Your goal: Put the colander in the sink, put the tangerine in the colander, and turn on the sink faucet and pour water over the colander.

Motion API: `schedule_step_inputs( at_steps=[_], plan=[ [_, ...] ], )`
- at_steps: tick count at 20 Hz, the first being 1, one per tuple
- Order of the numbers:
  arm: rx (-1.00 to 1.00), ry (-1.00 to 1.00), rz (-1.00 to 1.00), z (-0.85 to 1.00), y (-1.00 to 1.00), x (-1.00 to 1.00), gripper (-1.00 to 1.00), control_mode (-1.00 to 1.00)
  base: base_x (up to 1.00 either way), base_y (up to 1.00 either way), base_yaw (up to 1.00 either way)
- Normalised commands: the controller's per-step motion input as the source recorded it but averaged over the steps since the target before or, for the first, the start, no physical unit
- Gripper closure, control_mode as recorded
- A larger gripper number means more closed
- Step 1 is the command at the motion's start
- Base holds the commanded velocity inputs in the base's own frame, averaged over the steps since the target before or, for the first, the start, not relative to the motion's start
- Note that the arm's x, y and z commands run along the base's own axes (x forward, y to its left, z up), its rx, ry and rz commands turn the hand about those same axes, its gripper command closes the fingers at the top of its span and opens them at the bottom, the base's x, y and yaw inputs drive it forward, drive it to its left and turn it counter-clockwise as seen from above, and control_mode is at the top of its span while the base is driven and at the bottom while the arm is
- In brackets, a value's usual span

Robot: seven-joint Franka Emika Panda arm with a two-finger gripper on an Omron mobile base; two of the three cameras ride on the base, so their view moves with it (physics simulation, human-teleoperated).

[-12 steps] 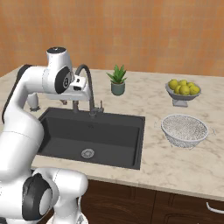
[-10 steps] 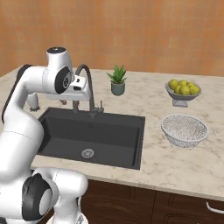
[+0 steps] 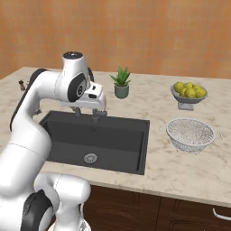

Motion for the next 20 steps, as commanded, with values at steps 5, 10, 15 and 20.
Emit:
schedule_step_inputs(
  at_steps=[5, 10, 15, 20],
  plan=[
    [0.05, 0.09, -0.06, -0.12, -0.89, 0.03, -1.00, -1.00, 0.00, 0.00, 0.00],
    [0.01, 0.10, -0.03, -0.16, -0.88, 0.13, -1.00, -1.00, 0.00, 0.00, 0.00],
    [0.00, 0.04, -0.03, -0.15, -0.79, 0.07, -1.00, -1.00, 0.00, 0.00, 0.00],
    [-0.01, 0.00, 0.00, -0.20, -0.58, 0.06, -1.00, -1.00, 0.00, 0.00, 0.00]
  ],
)
